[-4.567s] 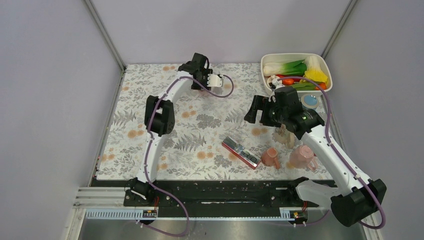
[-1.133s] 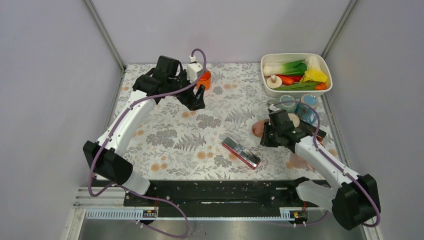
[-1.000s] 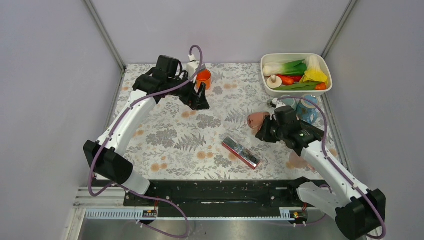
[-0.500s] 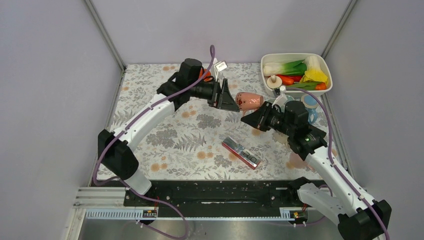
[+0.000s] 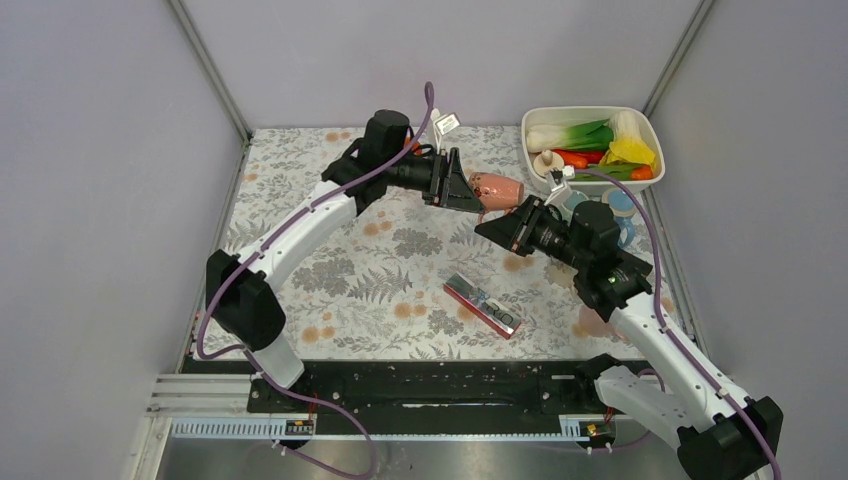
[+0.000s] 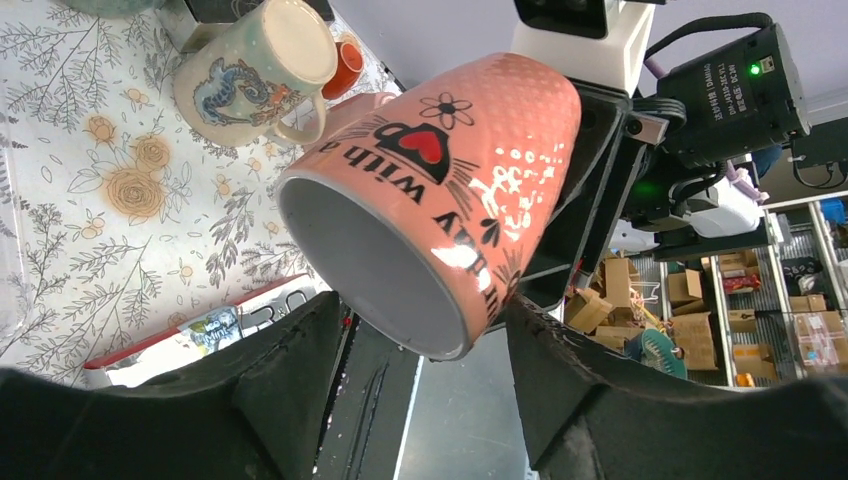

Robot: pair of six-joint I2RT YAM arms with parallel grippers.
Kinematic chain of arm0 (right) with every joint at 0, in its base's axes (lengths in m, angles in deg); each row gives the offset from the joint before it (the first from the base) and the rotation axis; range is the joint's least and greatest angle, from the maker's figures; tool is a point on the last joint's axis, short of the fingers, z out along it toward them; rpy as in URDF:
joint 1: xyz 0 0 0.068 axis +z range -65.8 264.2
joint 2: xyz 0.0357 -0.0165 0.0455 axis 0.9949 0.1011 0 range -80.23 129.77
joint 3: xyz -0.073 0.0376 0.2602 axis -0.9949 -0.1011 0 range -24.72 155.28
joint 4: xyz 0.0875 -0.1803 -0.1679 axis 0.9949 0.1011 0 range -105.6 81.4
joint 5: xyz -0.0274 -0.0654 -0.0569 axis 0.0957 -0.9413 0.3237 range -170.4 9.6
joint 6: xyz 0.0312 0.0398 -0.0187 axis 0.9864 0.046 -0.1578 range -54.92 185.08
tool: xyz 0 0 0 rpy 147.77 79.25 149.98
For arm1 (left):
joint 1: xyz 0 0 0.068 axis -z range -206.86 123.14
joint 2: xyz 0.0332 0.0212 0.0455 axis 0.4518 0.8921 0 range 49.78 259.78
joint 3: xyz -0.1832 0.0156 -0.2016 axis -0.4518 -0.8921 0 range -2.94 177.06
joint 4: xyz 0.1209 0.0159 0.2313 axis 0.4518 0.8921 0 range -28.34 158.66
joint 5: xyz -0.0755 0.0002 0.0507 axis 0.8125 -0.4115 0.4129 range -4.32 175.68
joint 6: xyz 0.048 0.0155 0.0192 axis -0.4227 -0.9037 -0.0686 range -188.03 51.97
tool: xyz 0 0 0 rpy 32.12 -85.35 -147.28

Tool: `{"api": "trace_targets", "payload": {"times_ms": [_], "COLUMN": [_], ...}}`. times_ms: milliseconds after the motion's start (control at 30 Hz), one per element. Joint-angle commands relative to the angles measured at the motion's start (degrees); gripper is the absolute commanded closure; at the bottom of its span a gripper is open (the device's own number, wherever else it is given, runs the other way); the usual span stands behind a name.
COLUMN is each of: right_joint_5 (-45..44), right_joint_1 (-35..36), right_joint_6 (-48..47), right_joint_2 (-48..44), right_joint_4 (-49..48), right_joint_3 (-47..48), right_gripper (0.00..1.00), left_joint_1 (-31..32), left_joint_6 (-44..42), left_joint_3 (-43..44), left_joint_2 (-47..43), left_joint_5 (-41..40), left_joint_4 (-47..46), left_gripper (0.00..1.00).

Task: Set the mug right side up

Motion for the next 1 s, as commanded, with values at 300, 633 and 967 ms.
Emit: {"api": "trace_targets", "payload": {"times_ms": [300, 633, 967], "right_joint_5": [-0.85, 2.37, -3.97], "right_joint_1": [0.63, 0.63, 0.63], "right_joint_6": [-2.49, 0.49, -0.96], "right_joint_2": [0.27, 2.22, 2.23], "right_joint_4": [0.76, -6.62, -2.58], "right_joint_3": [1.94, 0.35, -2.81], "right_gripper": [1.00, 1.00, 0.12], "left_joint_1": [-1.80, 1.17, -0.23], "left_joint_6": [-10.72, 10.76, -1.56], "left_joint_3": [5.30, 0.77, 3.57], "left_joint_2": [-1.93, -0.70, 0.39], "left_joint_5": [-0.09, 6.50, -4.51], "left_joint_4": [6.54, -16.23, 1.07], "left_gripper": [0.25, 0.55, 1.00]}}
